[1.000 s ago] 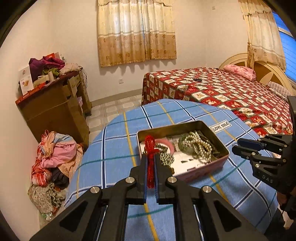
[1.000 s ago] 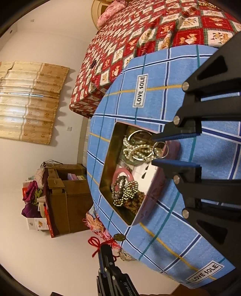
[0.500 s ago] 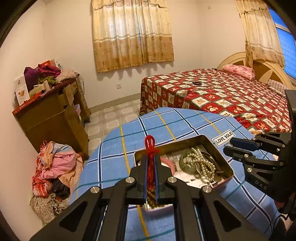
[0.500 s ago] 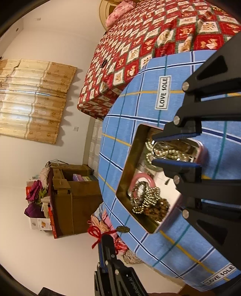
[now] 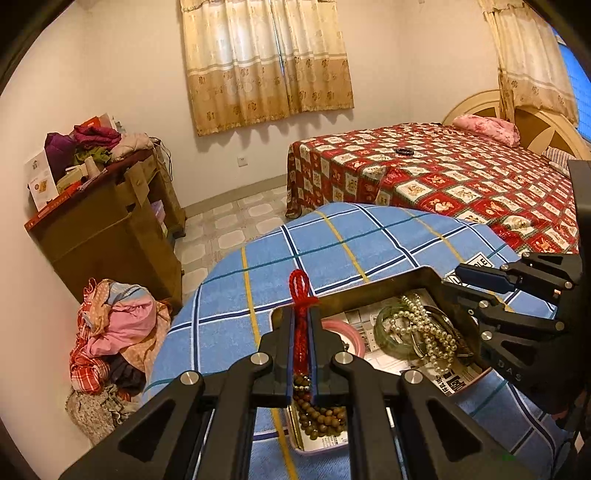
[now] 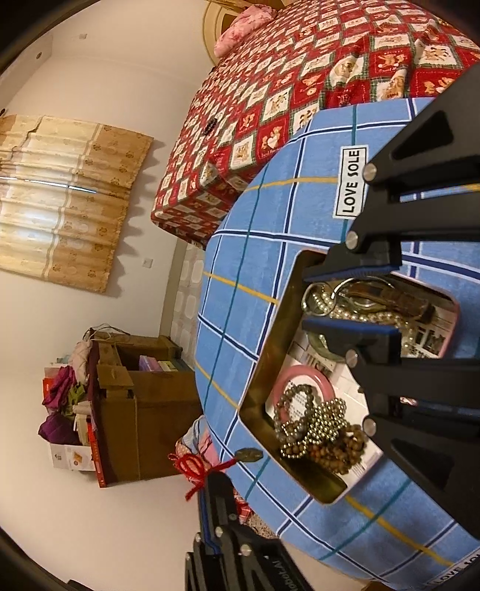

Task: Organize jewelry

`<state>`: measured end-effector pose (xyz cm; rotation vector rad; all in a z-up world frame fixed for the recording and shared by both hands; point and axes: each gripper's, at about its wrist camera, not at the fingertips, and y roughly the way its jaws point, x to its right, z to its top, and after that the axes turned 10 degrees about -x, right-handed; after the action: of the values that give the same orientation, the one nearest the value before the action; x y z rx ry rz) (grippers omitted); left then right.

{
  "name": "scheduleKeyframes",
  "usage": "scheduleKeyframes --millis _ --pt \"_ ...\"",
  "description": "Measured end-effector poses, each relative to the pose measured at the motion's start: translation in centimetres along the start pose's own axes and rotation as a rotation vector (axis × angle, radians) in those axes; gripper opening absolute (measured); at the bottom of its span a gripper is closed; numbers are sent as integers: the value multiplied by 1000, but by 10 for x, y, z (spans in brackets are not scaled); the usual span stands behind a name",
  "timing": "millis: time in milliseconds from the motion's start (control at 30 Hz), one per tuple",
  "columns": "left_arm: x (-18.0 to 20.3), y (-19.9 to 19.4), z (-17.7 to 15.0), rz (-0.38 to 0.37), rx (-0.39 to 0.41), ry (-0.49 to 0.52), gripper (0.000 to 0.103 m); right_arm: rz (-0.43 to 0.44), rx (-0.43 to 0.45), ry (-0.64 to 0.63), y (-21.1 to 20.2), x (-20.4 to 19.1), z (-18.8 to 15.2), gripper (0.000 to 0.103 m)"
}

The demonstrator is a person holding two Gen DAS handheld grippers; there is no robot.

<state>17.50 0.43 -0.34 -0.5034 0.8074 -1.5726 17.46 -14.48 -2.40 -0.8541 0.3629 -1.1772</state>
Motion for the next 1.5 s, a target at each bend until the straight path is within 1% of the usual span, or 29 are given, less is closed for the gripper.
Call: scheduleKeyframes --millis 233,400,467,500,533,567,600,633,667,733,800,833,900,933,1133,1500 --pt "0 15 -3 10 -20 -6 5 -8 -20 8 15 -1 0 22" --pt "-1 23 -5 -3 -37 3 6 4 -40 12 23 -2 -3 22" --pt "1 25 -7 0 -51 11 8 5 -43 10 25 -2 -4 22" --pt "2 26 -8 7 -52 12 9 0 -42 12 25 -3 -5 24" --pt "2 25 -9 10 -49 11 17 -4 -43 17 25 -2 -6 28" --pt "1 24 -9 20 -47 2 38 1 -44 20 25 -2 -7 43" --pt "0 22 -9 31 -42 -11 52 1 -42 24 24 -2 -8 59" --pt "-3 18 -10 44 -21 -31 74 -11 -34 26 22 -2 -10 65" --pt "-5 12 -11 52 8 -49 78 -27 -26 24 19 -3 -11 70" --pt "-7 6 -13 37 17 -58 78 -39 -27 20 14 -3 -13 70" --pt "-9 -2 -15 53 24 -64 78 -55 -25 33 7 -2 -15 71" --pt "-10 -7 -16 54 35 -69 78 -57 -16 38 3 -2 -17 72" --pt "-13 -14 -20 45 40 -85 78 -58 7 51 -8 0 -19 78" --pt "-14 -18 -21 42 44 -94 78 -62 19 58 -12 0 -20 78" --pt "-18 -29 -28 50 52 -114 78 -58 49 74 -27 2 -19 79" --pt "-21 -32 -31 60 48 -121 78 -57 64 73 -34 2 -18 79"
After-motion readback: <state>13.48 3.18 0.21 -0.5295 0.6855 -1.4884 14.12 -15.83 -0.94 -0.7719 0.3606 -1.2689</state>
